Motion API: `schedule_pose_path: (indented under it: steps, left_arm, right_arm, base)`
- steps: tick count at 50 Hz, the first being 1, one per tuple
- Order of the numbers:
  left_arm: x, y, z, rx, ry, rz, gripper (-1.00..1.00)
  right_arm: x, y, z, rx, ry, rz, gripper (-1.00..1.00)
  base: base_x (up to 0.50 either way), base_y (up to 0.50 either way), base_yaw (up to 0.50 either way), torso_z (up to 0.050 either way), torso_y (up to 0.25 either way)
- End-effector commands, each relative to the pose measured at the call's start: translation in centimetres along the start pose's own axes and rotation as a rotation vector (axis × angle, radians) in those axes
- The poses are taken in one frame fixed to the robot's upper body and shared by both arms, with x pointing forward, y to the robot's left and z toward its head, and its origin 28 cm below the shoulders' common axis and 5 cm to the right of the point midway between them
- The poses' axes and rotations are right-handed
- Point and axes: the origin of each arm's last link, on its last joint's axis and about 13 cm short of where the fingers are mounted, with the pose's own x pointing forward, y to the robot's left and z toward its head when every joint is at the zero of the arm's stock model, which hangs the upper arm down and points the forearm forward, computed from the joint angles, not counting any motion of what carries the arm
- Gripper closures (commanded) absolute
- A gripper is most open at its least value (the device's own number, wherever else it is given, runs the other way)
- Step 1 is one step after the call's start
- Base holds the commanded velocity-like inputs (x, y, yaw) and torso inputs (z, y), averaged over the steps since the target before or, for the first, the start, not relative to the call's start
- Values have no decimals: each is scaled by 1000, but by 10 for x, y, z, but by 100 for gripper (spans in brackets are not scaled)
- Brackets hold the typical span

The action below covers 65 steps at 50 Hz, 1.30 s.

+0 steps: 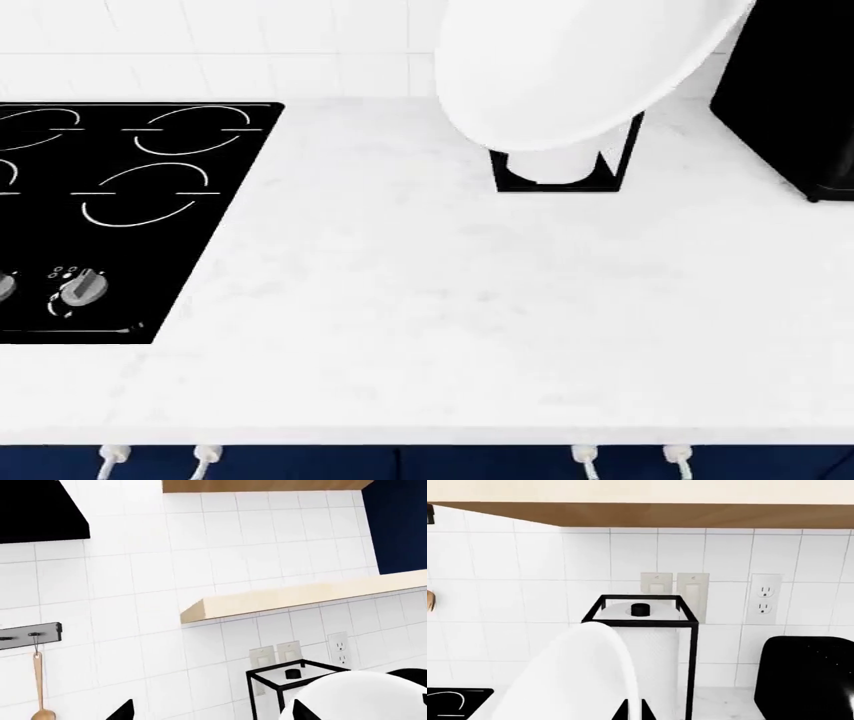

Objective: Place the two vegetables and bowl onto the tray for setting up a vegetable dip station.

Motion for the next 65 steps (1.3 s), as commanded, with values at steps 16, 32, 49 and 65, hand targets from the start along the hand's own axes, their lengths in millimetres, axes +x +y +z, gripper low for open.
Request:
schedule_pose_path:
  steps: [16,32,49,65]
  left_arm:
    - [0,0,-1,0,0,-2,-100]
    - [0,0,-1,2,0,-2,-100]
    - [0,-1,0,-1,-1,-3,-100]
    - [0,0,1,0,-3,-1,-100]
  right_arm:
    - [-1,0,2,0,-13,-4,100]
    - [0,1,3,-6,-14,-3,100]
    - [0,-1,2,-2,-13,-1,100]
    - [0,0,2,-6,-13,0,100]
  base:
    - [0,500,0,0,1]
    - [0,500,0,1,0]
    - [0,500,0,0,1]
    - [0,500,0,0,0]
